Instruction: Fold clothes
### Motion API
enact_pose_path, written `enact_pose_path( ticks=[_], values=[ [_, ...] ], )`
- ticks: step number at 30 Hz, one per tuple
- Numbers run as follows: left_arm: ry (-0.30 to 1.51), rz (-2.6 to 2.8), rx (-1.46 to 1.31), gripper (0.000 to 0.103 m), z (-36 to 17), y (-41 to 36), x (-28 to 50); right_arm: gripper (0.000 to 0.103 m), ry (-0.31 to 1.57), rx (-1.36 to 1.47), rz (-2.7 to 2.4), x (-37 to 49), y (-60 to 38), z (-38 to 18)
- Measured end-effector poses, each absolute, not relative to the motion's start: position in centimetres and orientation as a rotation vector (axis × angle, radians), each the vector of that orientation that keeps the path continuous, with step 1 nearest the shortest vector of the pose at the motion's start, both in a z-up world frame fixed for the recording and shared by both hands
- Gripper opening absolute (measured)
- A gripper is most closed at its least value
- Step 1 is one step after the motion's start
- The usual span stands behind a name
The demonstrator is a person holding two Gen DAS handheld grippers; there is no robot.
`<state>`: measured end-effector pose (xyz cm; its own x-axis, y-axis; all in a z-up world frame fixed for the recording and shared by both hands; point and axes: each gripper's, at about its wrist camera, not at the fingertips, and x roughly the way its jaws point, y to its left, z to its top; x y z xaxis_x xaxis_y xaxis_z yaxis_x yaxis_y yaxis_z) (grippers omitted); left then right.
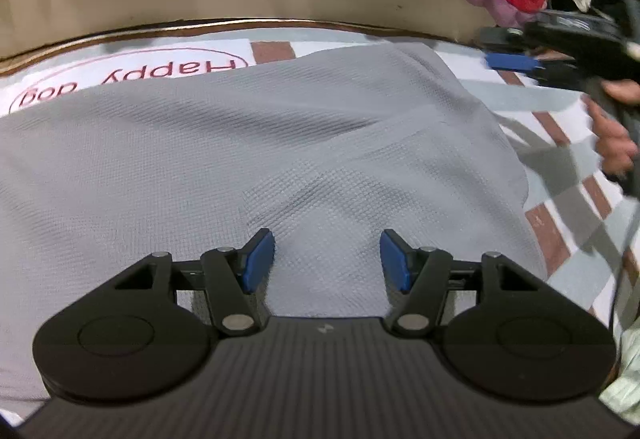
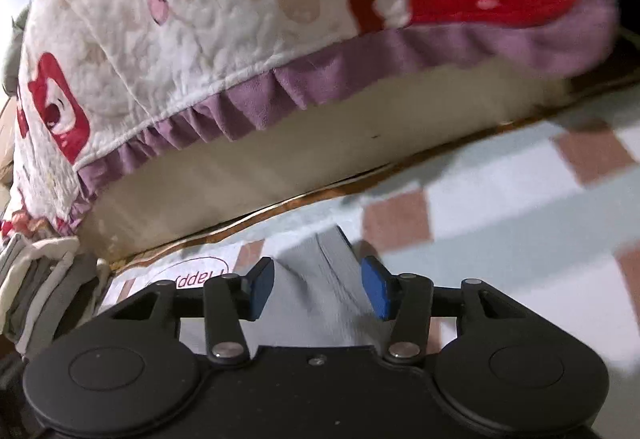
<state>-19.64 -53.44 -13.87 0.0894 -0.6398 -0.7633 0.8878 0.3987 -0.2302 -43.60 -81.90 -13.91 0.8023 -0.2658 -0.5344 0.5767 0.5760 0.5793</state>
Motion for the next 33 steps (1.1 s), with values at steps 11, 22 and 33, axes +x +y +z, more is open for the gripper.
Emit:
enact_pose_path(
  ticks=[11,22,33],
  values=[
    [0.923,-1.101,0.313,0.059,-13.6,-51.1,-17.2,0.006,0.536,0.843,-0.378,-36.0,-85.5,-17.1],
    [0.83,-0.958,0.325,0.059,-12.0,-48.6,-14.3,0.04,0.493,0.759,-0.825,-39.4,-82.5,-16.4],
    [0.866,-0.637,0.428,0.061,-9.1,-34.7,-5.1,0.052,0.486,0.726,-0.24,-37.8,-66.4,-13.8]
  ],
)
